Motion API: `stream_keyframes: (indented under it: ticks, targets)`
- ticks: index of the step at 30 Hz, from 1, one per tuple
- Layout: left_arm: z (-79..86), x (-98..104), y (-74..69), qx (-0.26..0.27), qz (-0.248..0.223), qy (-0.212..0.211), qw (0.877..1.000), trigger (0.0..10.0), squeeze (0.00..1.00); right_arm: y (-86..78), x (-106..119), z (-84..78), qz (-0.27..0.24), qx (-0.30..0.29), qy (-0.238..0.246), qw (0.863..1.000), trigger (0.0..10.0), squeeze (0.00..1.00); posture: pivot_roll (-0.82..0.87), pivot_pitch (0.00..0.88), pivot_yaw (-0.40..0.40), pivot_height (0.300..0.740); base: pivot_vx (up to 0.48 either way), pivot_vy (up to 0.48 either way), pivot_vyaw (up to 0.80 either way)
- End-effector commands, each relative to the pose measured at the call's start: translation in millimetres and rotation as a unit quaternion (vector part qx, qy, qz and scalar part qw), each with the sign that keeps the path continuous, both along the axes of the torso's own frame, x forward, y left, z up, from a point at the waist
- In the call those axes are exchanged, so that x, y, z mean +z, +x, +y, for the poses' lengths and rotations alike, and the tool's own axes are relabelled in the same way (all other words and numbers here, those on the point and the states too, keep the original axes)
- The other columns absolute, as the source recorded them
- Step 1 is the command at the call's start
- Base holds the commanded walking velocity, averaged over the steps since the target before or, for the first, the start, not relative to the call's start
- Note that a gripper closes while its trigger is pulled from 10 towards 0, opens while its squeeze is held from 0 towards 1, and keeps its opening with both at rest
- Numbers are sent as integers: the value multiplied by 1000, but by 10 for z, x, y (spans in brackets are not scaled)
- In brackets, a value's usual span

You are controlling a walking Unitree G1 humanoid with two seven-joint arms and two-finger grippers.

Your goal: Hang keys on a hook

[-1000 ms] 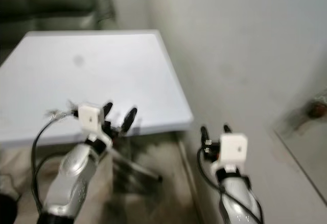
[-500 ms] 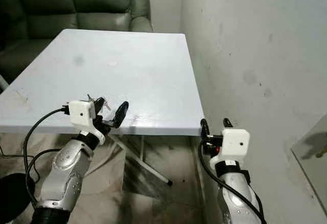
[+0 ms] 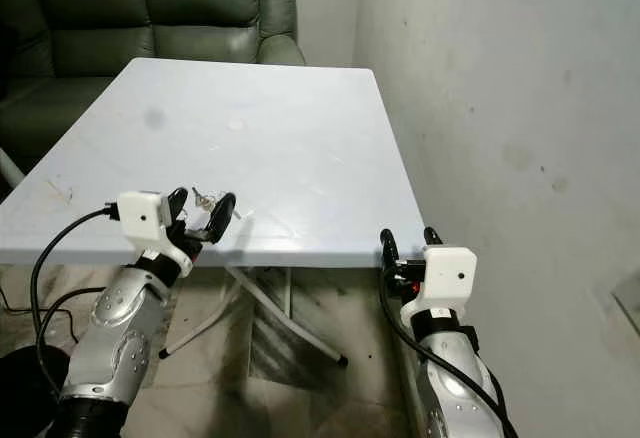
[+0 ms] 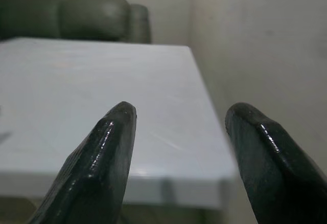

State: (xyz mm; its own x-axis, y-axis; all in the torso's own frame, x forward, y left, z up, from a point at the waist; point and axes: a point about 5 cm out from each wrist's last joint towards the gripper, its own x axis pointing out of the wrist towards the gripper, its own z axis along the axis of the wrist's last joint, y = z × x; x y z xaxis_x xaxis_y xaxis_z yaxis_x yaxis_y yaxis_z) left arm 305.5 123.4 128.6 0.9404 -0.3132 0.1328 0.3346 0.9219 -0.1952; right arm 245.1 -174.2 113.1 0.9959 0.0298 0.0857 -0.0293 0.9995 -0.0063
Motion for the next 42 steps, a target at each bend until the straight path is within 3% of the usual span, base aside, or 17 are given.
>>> stream_keyframes:
  ticks: [1,11,18,32,42]
  targets:
    - [67,6,17,9,1,10,1000,10000,0,7,28,22,-7,2,6,1000,10000,0,-7,0,-30,740,0,435,0]
    - [57,-10,16,7,4,13,1000,10000,0,2,27,42,-2,14,-11,1000,10000,0,-10,0,-33,740,0,434,0]
    - [48,-14,17,4,4,17,1000,10000,0,-3,15,60,1,16,-12,1000,10000,0,-11,0,-34,740,0,432,800]
    - [50,-27,18,-1,5,22,1000,10000,0,-20,1,71,1,19,-4,1000,10000,0,-12,0,-28,740,0,430,0]
    - [49,-61,-4,7,24,23,999,10000,0,-34,-11,65,4,19,2,1000,10000,0,-10,0,-27,740,0,0,0]
